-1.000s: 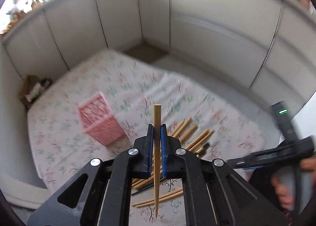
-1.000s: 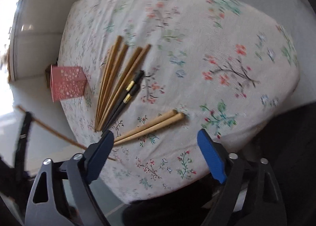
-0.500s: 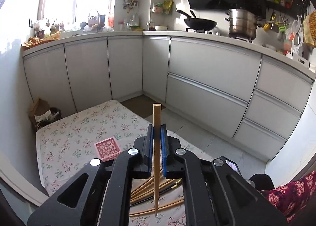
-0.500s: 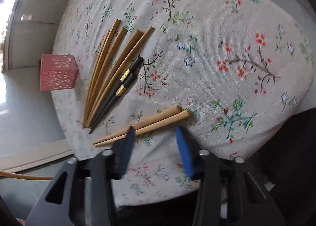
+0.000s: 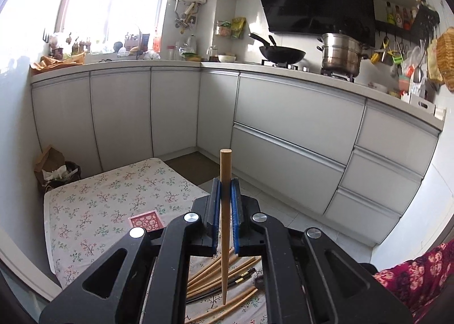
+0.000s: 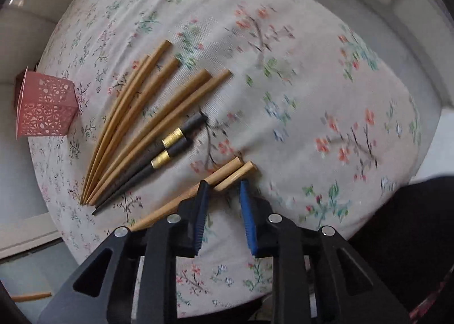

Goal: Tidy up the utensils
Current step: 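Grasp a wooden chopstick with the right tool while the left tool holds its chopstick upright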

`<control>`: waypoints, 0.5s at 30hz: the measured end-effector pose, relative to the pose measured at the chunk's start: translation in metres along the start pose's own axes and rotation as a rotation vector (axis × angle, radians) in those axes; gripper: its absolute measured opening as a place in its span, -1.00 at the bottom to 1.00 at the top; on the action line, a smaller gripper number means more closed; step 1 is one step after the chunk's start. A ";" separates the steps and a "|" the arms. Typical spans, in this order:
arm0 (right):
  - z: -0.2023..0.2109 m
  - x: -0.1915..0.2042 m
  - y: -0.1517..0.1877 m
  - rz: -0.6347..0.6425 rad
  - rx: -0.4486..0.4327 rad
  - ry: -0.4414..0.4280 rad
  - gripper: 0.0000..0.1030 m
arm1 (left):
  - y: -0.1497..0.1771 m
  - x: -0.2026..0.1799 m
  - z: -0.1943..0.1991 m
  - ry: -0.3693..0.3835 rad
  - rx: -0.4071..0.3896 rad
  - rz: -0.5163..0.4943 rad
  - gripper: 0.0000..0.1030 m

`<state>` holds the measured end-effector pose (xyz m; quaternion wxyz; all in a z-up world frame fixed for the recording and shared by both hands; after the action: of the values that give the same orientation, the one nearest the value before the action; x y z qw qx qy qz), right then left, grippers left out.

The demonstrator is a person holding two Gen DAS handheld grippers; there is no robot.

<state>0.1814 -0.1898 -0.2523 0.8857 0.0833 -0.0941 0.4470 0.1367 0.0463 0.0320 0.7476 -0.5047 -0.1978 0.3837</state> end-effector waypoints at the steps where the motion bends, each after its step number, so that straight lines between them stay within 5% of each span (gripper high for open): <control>1: -0.001 0.003 -0.006 0.017 0.019 0.005 -0.51 | -0.001 0.001 0.001 0.001 -0.003 0.006 -0.87; 6: -0.005 0.003 -0.022 -0.039 0.047 -0.033 -0.48 | 0.001 0.000 -0.001 -0.001 -0.006 0.008 -0.87; 15: 0.008 -0.006 -0.008 0.090 -0.088 0.035 -0.73 | -0.001 0.003 0.011 -0.017 -0.018 0.031 -0.87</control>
<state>0.1840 -0.2011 -0.2464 0.8691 0.0322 -0.1016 0.4830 0.1311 0.0549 0.0375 0.7355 -0.5109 -0.1998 0.3977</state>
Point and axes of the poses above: each gripper's, at about its wrist camera, not at the fingertips, and z roughly against the way its jaws point, x to its left, y to its underside, the point moved 3 cm from there along -z, roughly the way its jaws point, and after that the axes turned 2 degrees about x, right-handed, at the moved point
